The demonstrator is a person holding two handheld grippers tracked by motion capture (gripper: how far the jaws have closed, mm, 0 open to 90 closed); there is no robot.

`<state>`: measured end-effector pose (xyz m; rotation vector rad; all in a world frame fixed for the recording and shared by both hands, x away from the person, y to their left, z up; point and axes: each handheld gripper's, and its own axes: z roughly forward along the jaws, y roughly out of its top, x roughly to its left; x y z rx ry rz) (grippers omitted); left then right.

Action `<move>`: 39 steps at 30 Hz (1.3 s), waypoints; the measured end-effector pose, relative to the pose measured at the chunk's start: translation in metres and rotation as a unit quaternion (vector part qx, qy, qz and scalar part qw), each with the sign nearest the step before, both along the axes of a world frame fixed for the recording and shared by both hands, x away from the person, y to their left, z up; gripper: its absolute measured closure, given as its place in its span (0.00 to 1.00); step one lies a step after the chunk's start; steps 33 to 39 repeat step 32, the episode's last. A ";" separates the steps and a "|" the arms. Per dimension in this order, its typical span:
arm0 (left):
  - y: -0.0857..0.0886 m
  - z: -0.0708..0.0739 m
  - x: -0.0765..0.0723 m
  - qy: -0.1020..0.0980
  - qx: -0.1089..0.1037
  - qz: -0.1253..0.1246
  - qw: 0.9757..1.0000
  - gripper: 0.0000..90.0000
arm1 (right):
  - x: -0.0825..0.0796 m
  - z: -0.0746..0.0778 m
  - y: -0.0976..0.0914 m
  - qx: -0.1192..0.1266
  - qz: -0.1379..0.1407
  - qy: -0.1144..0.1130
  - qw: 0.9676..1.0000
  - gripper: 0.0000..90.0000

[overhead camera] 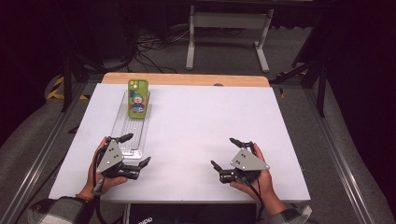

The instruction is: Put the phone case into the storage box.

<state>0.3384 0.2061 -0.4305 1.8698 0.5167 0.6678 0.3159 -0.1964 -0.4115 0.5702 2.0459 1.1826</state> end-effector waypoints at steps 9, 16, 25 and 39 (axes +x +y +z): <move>0.002 -0.001 0.003 0.002 -0.001 0.000 1.000 0.05 | 0.001 -0.002 0.004 -0.005 -0.003 -0.001 1.000 0.10; 0.003 -0.002 0.003 0.008 -0.002 0.004 1.000 0.05 | 0.004 -0.002 0.002 0.000 -0.004 -0.002 1.000 0.10; 0.003 -0.001 0.004 0.002 -0.001 0.005 1.000 0.05 | 0.005 -0.001 0.001 0.006 -0.006 0.000 1.000 0.10; 0.003 -0.002 0.005 0.005 0.003 0.012 1.000 0.05 | 0.006 -0.001 -0.001 0.006 -0.006 0.000 1.000 0.10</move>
